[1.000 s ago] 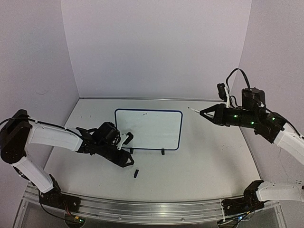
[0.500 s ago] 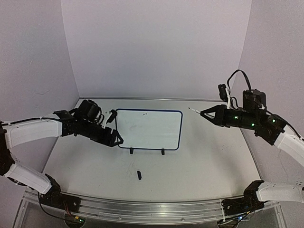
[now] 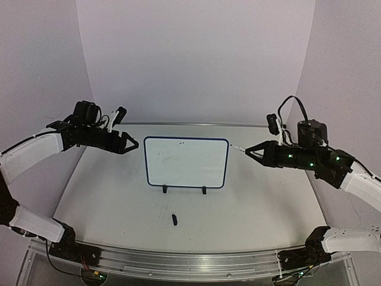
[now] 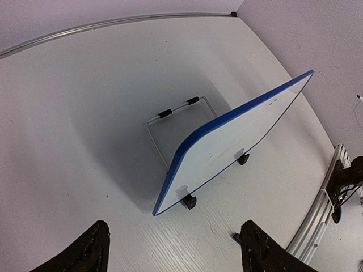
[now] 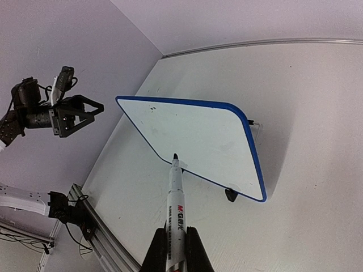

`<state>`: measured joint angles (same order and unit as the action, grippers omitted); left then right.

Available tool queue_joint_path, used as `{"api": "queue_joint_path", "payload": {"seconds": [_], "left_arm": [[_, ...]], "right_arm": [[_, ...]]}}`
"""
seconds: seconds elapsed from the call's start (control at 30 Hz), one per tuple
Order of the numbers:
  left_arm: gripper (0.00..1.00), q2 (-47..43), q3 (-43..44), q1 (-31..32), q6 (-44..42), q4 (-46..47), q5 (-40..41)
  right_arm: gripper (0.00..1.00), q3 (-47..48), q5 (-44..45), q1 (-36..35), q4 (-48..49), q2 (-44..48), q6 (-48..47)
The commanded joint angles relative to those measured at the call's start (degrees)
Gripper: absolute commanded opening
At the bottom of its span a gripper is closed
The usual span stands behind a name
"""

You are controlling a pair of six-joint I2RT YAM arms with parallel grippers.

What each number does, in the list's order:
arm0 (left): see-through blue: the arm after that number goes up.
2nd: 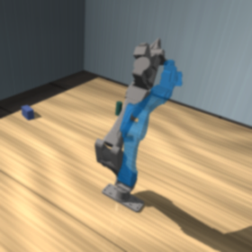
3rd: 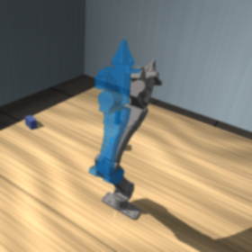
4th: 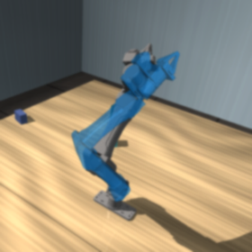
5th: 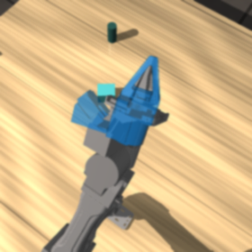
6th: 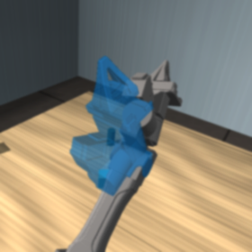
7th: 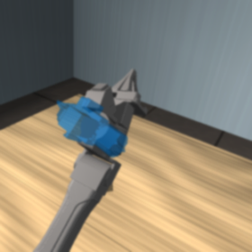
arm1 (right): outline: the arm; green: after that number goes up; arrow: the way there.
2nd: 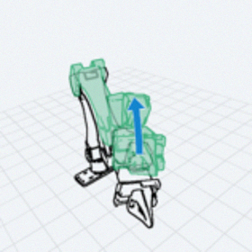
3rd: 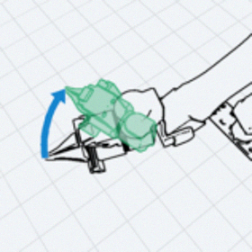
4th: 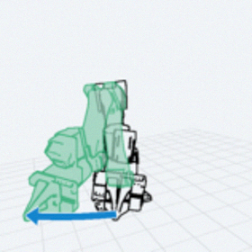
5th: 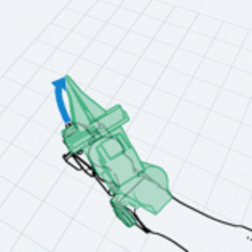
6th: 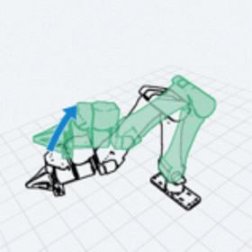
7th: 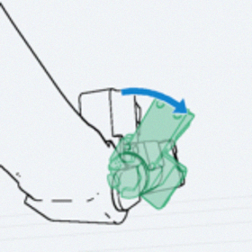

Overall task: Write a sentence on the whiteboard
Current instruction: Hold the whiteboard at the center of the board.

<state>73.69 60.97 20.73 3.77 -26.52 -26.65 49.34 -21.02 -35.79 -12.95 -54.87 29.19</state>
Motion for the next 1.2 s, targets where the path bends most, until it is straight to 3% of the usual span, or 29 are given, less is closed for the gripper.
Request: {"api": "queue_joint_path", "payload": {"seconds": [0.0,0.33,0.47,0.57,0.93,1.17], "left_arm": [[0.78,3.12,1.43,-2.68,-3.51,7.01,-7.78],[0.74,13.94,6.84,-3.06,-4.52,11.38,-19.43],[0.63,16.91,9.32,-3.06,-6.09,10.21,-18.99],[0.48,18.16,9.31,-3.04,-5.95,11.46,-22.92],[0.12,16.14,6.72,-2.92,-5.99,9.64,-24.79],[0.07,11.93,2.51,-2.82,-4.30,9.63,-24.86]], "right_arm": [[0.00,-0.19,4.81,-4.98,3.22,-1.90,-0.02],[0.00,1.11,6.15,-10.16,8.39,-7.80,0.03],[0.00,1.02,5.81,-10.41,9.65,-8.61,0.16],[0.00,0.86,5.77,-10.46,10.05,-8.84,0.14],[0.00,0.49,5.66,-10.81,11.01,-9.76,0.30],[0.00,1.37,6.30,-11.98,11.52,-11.94,-0.07]]}}
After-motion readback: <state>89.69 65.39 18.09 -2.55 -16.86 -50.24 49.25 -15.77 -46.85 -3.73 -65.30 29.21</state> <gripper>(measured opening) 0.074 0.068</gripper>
